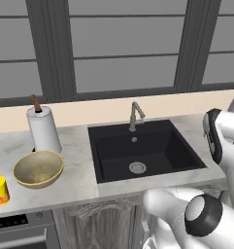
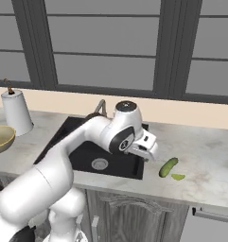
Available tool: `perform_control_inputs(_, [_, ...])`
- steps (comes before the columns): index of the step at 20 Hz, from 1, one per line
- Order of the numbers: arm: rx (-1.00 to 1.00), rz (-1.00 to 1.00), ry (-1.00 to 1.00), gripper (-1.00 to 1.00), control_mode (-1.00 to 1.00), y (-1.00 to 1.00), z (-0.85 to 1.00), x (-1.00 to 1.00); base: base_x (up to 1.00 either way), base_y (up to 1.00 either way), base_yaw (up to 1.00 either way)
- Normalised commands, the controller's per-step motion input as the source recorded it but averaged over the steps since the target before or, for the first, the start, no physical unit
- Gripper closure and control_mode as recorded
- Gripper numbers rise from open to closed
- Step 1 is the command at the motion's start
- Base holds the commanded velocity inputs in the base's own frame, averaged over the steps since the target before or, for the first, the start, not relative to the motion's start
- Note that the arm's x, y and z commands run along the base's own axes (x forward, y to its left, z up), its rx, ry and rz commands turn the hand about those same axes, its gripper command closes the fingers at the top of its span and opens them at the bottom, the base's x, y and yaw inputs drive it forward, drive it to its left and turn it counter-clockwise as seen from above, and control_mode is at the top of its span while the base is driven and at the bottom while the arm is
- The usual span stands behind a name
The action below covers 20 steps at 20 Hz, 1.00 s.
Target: Remove the lemon wedge and cucumber from the sink. Then move the bowl and cup from the counter to the sink for washing.
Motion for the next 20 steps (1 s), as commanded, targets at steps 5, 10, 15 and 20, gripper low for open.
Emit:
perform_control_inputs(5, [-0.05,0.17,0.09,-1.0,-1.0,0.48,0.15,-0.12,0.0,0.0,0.0])
perform_control_inputs(10, [-0.05,0.14,0.07,-1.0,-1.0,0.49,0.09,-0.12,0.0,0.0,0.0])
perform_control_inputs(15, [-0.01,0.09,0.07,-1.0,-1.0,0.5,0.07,-0.1,0.0,0.0,0.0])
perform_control_inputs(20, [0.0,0.03,0.02,-1.0,-1.0,0.49,0.01,-0.12,0.0,0.0,0.0])
